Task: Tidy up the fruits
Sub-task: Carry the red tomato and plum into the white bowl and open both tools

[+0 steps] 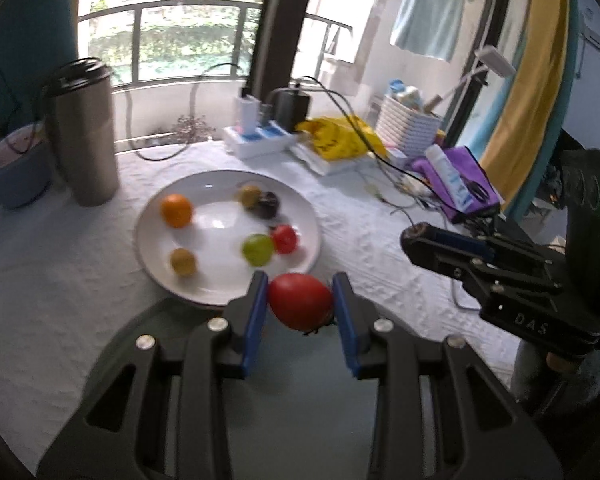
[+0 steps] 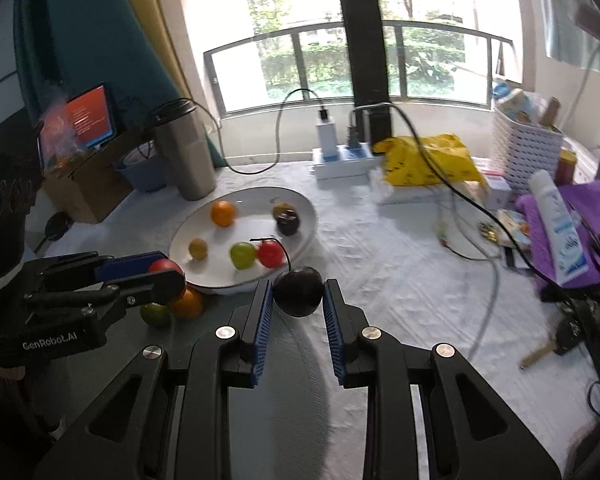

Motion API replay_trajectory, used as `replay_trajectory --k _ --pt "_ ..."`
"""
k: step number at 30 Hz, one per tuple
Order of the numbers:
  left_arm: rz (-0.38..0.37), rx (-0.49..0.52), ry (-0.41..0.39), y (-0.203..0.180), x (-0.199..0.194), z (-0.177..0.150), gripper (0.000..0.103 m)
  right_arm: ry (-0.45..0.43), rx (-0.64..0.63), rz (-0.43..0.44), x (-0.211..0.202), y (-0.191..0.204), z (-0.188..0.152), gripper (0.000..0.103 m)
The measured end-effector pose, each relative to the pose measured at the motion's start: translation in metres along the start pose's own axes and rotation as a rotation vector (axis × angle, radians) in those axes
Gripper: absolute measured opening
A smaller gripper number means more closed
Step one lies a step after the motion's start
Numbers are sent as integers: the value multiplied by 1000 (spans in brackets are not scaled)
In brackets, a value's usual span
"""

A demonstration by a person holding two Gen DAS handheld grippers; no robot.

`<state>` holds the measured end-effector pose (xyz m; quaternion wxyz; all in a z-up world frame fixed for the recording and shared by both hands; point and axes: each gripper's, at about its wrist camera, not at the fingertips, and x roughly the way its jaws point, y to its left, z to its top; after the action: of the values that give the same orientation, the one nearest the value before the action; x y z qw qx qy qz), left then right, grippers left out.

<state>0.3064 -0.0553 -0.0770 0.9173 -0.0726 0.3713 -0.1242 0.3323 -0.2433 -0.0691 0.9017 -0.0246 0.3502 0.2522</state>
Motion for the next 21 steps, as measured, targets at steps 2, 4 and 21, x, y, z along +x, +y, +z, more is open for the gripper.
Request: replay_trajectory --k 2,4,21 --pt "11 -13 -7 12 -3 0 34 4 -9 7 5 7 3 28" --pt "18 -23 -11 22 -4 2 34 10 -19 16 11 14 5 28" --pt "75 -53 -24 81 20 19 34 58 -79 68 71 49 34 28"
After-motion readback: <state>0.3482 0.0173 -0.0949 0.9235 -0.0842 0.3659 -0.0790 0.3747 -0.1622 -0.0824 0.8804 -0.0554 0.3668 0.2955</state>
